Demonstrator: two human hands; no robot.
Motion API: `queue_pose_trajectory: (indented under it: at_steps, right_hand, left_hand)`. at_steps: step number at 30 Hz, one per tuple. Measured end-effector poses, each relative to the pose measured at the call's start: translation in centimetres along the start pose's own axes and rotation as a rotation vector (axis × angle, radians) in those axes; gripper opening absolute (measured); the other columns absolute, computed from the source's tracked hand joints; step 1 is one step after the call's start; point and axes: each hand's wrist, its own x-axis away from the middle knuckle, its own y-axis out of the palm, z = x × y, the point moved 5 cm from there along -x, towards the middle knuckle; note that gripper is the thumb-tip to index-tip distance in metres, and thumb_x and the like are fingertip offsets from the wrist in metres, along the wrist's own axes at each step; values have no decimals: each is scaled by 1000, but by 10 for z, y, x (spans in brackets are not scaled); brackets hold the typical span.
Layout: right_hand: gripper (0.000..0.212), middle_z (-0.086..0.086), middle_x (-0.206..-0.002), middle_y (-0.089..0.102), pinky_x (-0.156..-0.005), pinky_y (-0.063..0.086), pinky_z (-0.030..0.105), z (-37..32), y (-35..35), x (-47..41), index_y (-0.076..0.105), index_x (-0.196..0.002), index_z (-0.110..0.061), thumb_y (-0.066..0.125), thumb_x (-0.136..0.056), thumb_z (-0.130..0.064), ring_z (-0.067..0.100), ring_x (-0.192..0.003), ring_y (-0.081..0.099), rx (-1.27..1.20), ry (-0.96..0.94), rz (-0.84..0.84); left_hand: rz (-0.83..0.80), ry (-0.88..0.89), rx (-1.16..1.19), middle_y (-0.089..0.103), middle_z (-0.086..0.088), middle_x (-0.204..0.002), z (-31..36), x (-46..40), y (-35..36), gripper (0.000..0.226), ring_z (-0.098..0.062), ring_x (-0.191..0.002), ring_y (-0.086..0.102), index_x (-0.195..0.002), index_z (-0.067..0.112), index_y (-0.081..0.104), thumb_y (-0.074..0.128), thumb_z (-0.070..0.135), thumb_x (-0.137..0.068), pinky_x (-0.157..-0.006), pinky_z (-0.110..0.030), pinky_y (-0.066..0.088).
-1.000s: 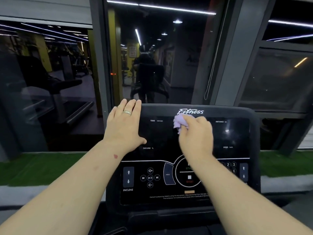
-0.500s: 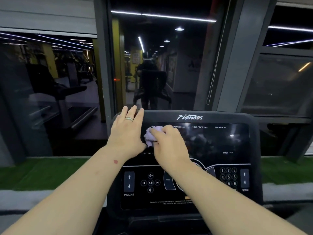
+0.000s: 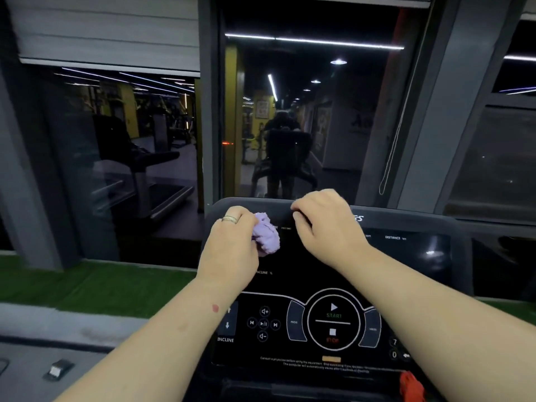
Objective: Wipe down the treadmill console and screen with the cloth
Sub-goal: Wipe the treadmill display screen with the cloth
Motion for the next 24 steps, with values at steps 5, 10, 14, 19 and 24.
queue_pose_trajectory:
  at_steps: [5, 10, 14, 19, 24]
  right_hand:
    - [27, -3, -100, 57, -83, 48, 44, 26, 23, -8, 62, -96, -20, 41, -97, -37, 26, -91, 52, -42, 130, -7]
    - [11, 1, -100, 57, -77, 45, 43, 22, 24, -8, 60, -92, -16, 54, -98, -22, 27, -87, 46, -66, 172, 48]
    - [11, 0, -102, 56, -81, 46, 44, 23, 24, -5, 60, -93, -17, 53, -98, -24, 27, -90, 48, -60, 149, 50]
    - [10, -1, -103, 55, -81, 44, 41, 24, 28, -4, 60, -94, -18, 54, -97, -24, 26, -91, 47, -11, 152, 72]
    - [12, -2, -105, 55, -84, 43, 39, 23, 28, -2, 62, -96, -18, 52, -98, -25, 25, -93, 47, -10, 135, 73]
  left_hand:
    - [-63, 8, -127, 45, -1, -127, 30, 20, 20, 76, -26, -97, 44, -138, 36, 54, 59, -5, -74, -58, -34, 50]
    - [-139, 116, -174, 42, -9, -135, 39, 35, 30, 58, -32, -105, 44, -128, 17, 60, 56, 19, -70, -77, -38, 52]
    - [-1, -13, -243, 47, -12, -134, -10, 17, 14, 53, -36, -109, 47, -127, 7, 57, 38, 27, -81, -95, -42, 42]
    - [63, 65, -218, 59, -11, -119, 18, 38, 39, 44, -34, -96, 49, -115, 8, 65, 51, 1, -74, -88, -43, 46]
    - [191, -60, -131, 68, -1, -104, -25, -2, 6, 36, -32, -93, 61, -97, 15, 68, 49, -1, -70, -84, -46, 48]
